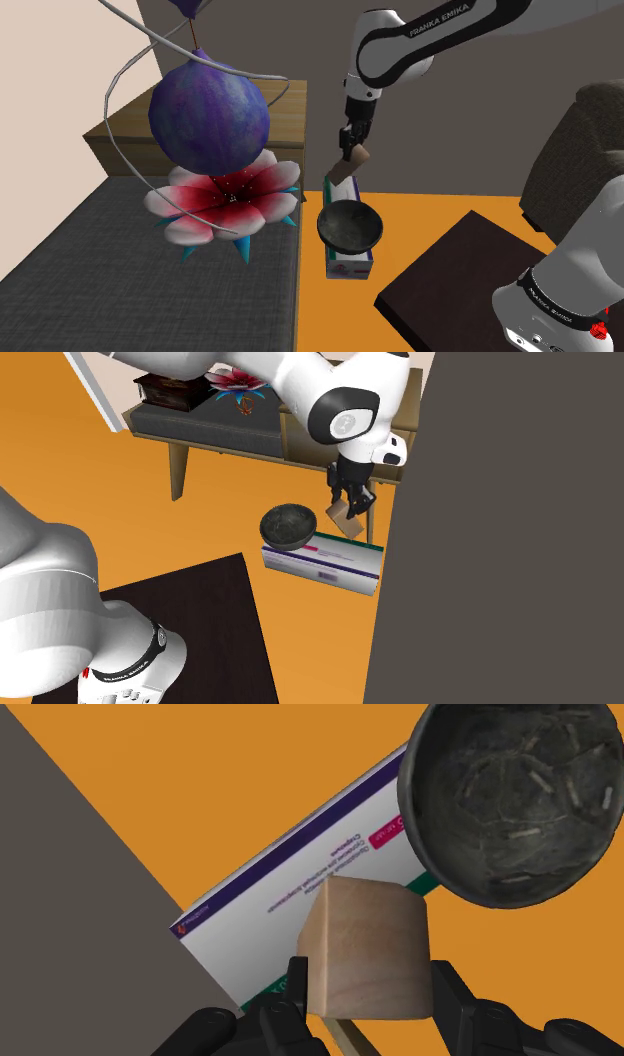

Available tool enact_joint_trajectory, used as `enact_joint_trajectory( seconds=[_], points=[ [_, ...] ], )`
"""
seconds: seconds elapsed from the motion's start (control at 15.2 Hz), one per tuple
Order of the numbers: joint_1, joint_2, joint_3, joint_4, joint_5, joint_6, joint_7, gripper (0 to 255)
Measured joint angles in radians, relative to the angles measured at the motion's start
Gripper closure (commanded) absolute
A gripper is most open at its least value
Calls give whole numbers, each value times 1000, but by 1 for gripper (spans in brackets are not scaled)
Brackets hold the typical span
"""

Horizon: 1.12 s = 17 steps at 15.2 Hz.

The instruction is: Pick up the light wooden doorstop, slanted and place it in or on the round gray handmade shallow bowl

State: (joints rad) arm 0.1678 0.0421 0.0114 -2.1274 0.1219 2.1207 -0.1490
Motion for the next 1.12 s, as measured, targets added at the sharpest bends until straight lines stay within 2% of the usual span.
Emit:
enact_joint_trajectory(
  seconds=[0.92,1.12],
  points=[
    [-1,-63,-1,116,-10,-179,21,255],
    [20,-112,21,86,-6,-193,64,255]
  ],
)
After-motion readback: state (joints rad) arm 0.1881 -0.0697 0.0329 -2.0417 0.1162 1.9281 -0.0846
